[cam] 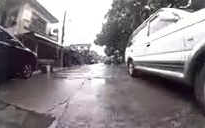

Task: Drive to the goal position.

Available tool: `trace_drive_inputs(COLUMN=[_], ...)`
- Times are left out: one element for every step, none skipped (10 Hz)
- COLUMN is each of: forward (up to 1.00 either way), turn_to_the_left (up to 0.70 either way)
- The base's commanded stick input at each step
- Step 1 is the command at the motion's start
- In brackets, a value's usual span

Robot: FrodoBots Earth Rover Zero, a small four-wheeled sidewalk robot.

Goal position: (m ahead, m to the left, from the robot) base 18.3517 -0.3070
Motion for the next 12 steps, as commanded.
trace_drive_inputs(forward=[1.0, 1.0, 1.0, 1.0, 1.0, 1.0, 1.0, 1.0, 1.0, 1.0, 1.0, 1.0], turn_to_the_left=[0.0, 0.0, 0.0, 0.0, 0.0, 0.0, 0.0, 0.0, 0.0, 0.0, 0.0, 0.0])
